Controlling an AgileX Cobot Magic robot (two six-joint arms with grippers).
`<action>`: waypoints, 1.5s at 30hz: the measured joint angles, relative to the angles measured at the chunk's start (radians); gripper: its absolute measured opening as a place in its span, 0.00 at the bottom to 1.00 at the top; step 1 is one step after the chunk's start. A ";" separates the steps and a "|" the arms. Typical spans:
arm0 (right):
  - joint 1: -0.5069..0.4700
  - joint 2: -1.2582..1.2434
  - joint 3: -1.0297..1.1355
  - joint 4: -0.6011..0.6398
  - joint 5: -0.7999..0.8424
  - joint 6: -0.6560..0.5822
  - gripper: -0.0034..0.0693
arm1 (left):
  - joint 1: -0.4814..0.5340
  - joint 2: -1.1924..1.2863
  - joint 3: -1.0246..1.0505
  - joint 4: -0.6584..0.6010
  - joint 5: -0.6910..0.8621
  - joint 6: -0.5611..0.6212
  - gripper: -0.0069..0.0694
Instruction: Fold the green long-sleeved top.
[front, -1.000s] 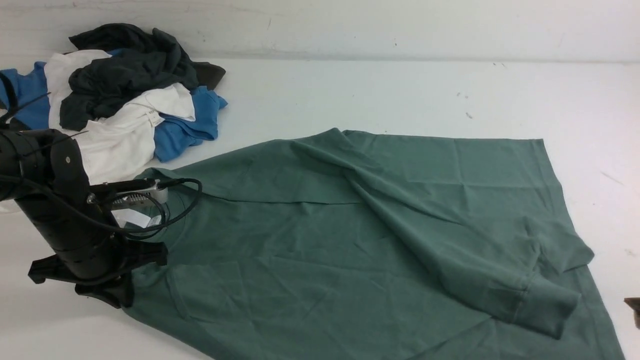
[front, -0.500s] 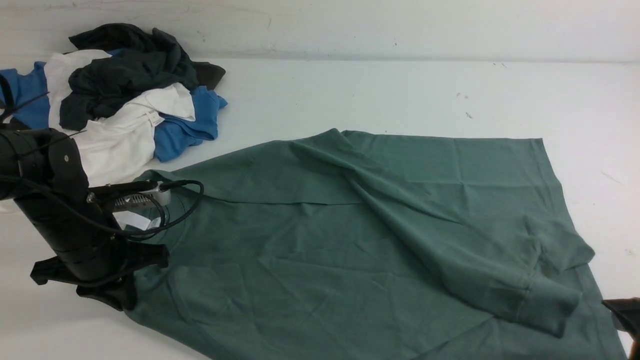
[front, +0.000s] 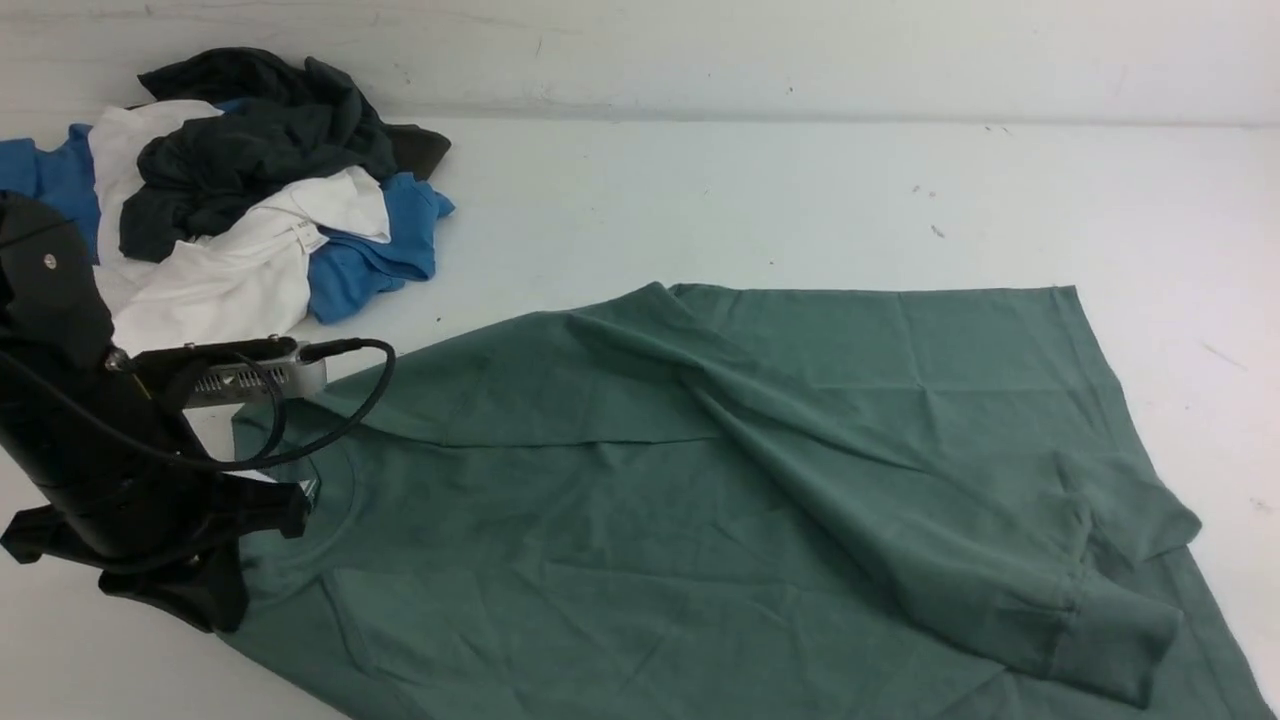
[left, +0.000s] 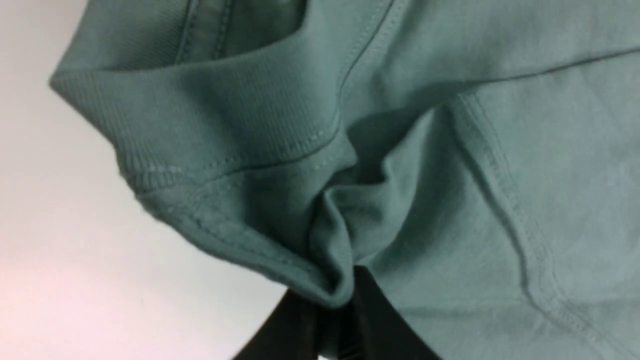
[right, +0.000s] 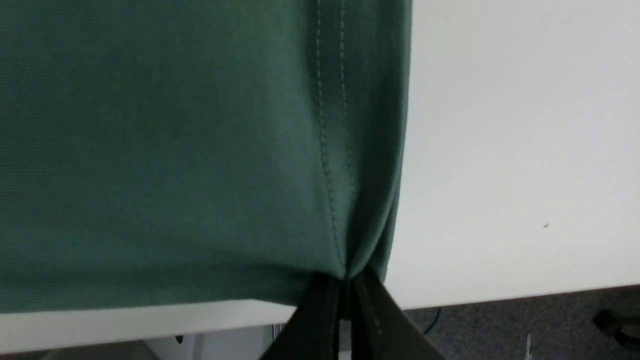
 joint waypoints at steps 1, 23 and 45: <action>0.000 -0.022 -0.015 0.001 0.019 0.000 0.06 | 0.000 -0.010 0.002 0.000 0.010 0.001 0.12; 0.000 0.427 -0.996 -0.010 0.090 -0.038 0.06 | 0.007 0.147 -0.483 -0.048 0.104 -0.091 0.12; -0.045 1.396 -1.959 -0.015 0.090 -0.049 0.10 | 0.067 0.721 -1.012 -0.130 0.057 -0.219 0.18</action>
